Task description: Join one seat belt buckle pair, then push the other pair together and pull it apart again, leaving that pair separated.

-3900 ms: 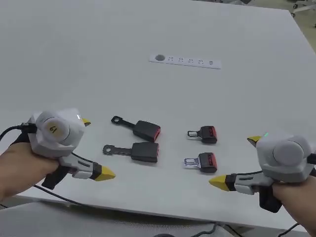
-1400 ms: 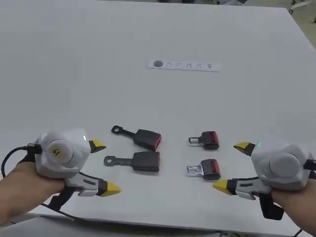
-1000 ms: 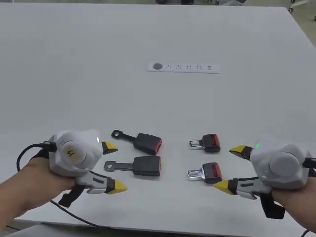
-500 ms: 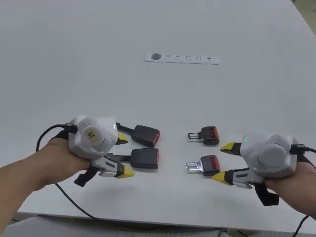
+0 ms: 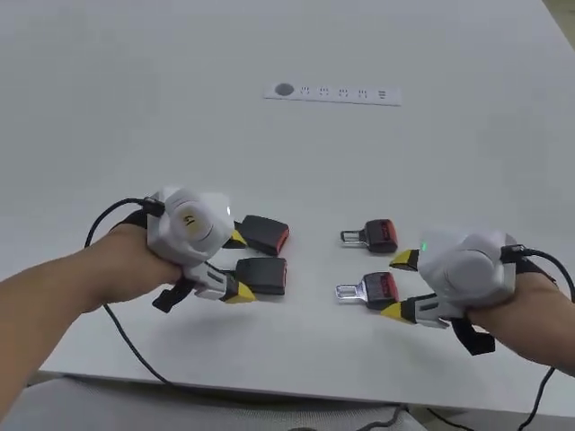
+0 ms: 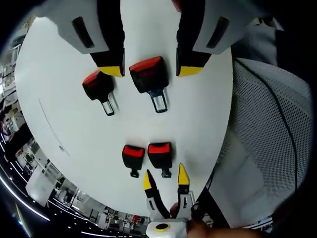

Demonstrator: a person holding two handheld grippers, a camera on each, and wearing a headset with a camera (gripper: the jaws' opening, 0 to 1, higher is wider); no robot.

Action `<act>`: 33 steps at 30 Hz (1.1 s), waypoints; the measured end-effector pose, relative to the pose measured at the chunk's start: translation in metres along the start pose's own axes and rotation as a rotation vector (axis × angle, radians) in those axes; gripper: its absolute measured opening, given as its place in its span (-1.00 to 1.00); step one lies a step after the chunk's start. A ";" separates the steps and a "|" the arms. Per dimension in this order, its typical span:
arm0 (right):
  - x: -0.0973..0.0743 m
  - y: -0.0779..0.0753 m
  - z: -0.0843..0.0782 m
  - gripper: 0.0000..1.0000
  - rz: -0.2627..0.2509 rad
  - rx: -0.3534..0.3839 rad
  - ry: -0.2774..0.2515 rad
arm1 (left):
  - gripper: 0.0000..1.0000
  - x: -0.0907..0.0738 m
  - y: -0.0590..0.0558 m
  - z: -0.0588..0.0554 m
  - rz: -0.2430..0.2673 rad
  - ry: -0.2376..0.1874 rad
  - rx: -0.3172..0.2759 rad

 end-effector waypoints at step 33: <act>0.026 -0.006 -0.010 -0.31 0.116 -0.074 0.092 | -0.27 0.023 -0.001 -0.003 -0.104 0.128 0.196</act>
Point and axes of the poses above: the centre of the closed fingertips' face, and the gripper's own axes: x roughly forward along the fingers, y roughly to its left, z roughly out of its top, the point moved 5 cm from there along -x, roughly backward along the fingers, and after that the axes turned 2 degrees about -y, right-handed, at the moved point
